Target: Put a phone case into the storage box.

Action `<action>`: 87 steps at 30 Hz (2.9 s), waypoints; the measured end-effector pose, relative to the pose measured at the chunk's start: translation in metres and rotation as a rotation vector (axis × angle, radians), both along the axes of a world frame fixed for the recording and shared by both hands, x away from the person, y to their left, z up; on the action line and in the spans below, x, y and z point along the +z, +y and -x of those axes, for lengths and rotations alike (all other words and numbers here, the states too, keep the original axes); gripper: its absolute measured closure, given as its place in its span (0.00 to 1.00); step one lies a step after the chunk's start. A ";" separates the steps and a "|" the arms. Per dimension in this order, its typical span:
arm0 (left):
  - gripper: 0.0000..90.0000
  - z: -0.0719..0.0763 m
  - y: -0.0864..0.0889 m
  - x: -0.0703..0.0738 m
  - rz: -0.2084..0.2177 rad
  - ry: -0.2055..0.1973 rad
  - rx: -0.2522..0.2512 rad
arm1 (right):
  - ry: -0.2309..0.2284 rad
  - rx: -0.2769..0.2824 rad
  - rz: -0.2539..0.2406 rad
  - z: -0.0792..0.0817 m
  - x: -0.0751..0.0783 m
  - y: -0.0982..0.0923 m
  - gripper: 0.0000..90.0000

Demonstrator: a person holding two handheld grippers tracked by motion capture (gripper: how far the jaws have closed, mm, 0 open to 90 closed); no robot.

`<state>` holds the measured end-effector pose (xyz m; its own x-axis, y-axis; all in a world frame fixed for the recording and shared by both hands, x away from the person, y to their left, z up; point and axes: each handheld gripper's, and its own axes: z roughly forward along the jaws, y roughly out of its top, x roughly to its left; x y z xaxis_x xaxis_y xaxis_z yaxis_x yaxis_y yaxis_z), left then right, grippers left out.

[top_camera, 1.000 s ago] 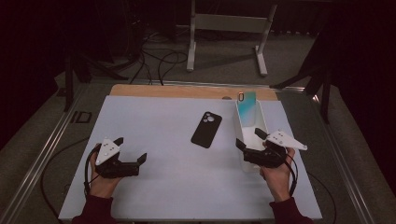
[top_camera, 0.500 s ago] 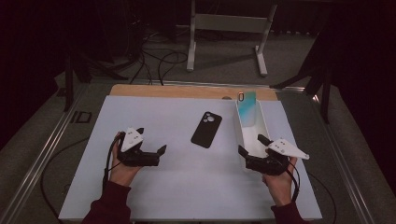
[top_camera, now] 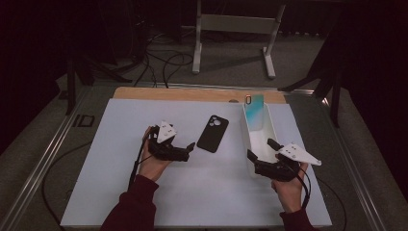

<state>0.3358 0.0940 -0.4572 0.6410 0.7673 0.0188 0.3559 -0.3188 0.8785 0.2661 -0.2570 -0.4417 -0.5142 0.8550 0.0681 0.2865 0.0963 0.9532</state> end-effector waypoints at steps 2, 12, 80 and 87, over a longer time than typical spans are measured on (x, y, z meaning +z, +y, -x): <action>0.00 -0.005 -0.008 -0.004 -0.007 0.014 -0.001 | 0.001 -0.002 -0.001 0.000 0.000 0.000 0.13; 0.00 -0.030 -0.040 -0.027 -0.030 0.072 0.030 | 0.000 0.001 -0.005 0.001 0.000 0.000 0.13; 0.14 0.001 0.014 -0.072 -0.271 0.317 -0.098 | 0.001 0.005 -0.023 0.003 0.001 -0.003 0.13; 0.00 0.005 0.024 -0.060 -0.223 0.273 -0.049 | -0.004 0.023 -0.023 0.003 0.001 -0.004 0.13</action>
<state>0.3313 0.1176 -0.5170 0.6816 0.7317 0.0055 0.5475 -0.5149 0.6596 0.2626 -0.2614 -0.4408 -0.5341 0.8411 0.0852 0.2803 0.0811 0.9565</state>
